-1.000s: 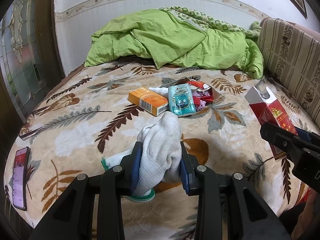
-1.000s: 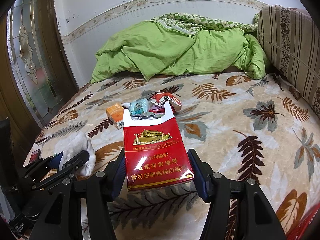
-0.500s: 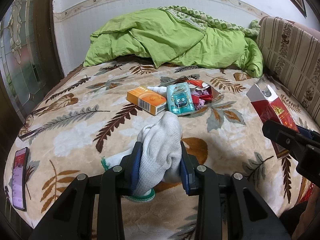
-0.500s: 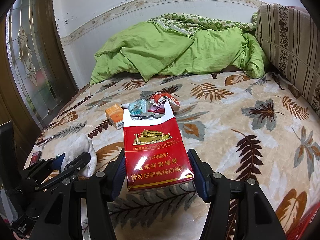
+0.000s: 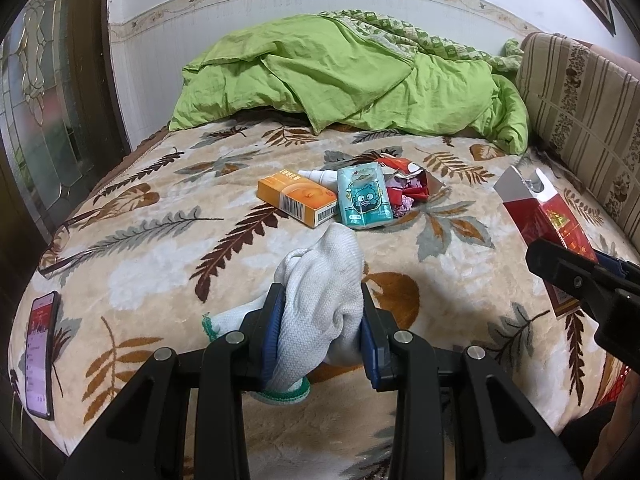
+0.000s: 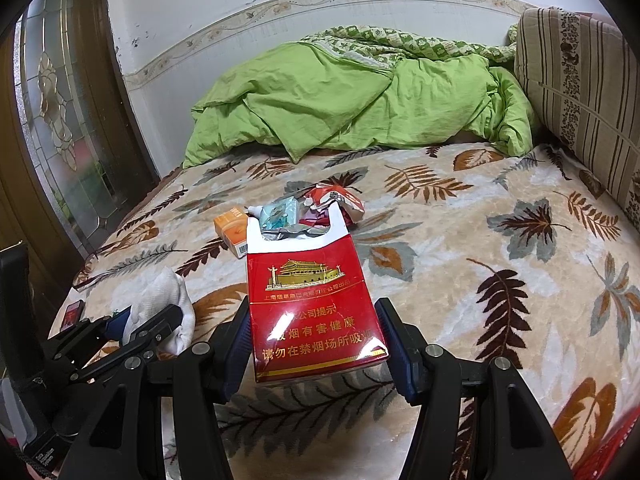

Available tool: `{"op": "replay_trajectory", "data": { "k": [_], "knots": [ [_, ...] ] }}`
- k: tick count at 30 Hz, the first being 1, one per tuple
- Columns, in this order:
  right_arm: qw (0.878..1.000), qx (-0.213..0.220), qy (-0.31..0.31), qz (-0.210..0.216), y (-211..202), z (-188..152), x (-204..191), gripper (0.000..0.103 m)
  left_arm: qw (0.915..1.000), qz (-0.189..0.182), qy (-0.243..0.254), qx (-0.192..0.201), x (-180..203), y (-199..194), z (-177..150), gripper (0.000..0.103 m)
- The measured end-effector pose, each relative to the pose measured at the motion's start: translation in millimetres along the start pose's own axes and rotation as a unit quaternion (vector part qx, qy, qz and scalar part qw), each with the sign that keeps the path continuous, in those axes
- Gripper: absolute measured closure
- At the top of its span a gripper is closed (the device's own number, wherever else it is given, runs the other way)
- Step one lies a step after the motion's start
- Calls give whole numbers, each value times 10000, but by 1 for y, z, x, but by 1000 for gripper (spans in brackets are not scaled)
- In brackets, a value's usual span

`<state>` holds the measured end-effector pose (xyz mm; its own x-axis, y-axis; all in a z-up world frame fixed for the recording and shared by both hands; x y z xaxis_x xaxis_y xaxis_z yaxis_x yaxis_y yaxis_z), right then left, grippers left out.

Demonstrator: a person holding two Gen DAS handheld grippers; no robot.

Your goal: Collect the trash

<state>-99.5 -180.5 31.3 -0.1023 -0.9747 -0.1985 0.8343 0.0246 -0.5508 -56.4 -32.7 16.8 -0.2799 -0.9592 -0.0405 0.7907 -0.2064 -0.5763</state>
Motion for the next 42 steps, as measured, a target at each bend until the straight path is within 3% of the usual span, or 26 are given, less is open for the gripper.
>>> {"op": "replay_trajectory", "data": {
  "k": [32,36,42],
  "knots": [
    [9999,-17,92,42,1,1,-1,40,10000,-7,-27,-8,1,2,0,70],
    [9998,32,163,98,-3,1,1,40,9999,-165,0,40,5,-1,-2,70],
    [9969,-23,707,356,-33,-3,19,40,9970,-734,183,135,32,-26,2,70]
  ]
}}
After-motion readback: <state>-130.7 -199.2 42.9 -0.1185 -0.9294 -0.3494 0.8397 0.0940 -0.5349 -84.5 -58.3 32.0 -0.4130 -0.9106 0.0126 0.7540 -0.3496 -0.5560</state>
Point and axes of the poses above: each gripper's, at about its wrist camera, not at the fingertips, and y roughly the way its jaws point, x to its right, z to its top, the point moved 9 cm from there along y, roughly the way its jaws point, and after that the axes turned 3 degrees about x, right-handed, at the moved point
